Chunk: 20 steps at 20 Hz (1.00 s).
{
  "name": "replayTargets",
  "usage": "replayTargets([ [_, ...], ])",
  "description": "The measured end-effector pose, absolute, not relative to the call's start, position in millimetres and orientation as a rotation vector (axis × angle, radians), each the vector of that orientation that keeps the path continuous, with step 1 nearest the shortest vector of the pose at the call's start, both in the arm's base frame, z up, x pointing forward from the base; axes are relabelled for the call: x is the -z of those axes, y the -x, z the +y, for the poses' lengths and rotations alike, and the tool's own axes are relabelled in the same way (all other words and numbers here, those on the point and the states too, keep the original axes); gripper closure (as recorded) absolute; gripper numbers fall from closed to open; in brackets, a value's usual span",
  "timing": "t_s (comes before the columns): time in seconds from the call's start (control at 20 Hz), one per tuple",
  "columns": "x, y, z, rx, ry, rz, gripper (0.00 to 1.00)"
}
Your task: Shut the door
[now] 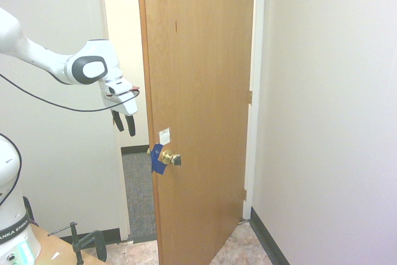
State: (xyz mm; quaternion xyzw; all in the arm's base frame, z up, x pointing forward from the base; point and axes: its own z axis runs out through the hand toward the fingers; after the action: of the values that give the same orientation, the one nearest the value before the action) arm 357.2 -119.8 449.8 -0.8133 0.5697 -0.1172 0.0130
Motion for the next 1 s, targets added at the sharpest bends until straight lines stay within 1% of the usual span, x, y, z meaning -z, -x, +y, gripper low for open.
replayTargets([
  [0.35, -456, -309, -205, 0.349, 2.337, 2.002, 0.0],
  [0.55, -454, -287, -237, 0.345, 2.262, 2.08, 0.0],
  [0.8, -447, -285, -263, 0.371, 2.184, 2.168, 0.0],
  [1.0, -438, -296, -289, 0.417, 2.126, 2.226, 0.0],
])
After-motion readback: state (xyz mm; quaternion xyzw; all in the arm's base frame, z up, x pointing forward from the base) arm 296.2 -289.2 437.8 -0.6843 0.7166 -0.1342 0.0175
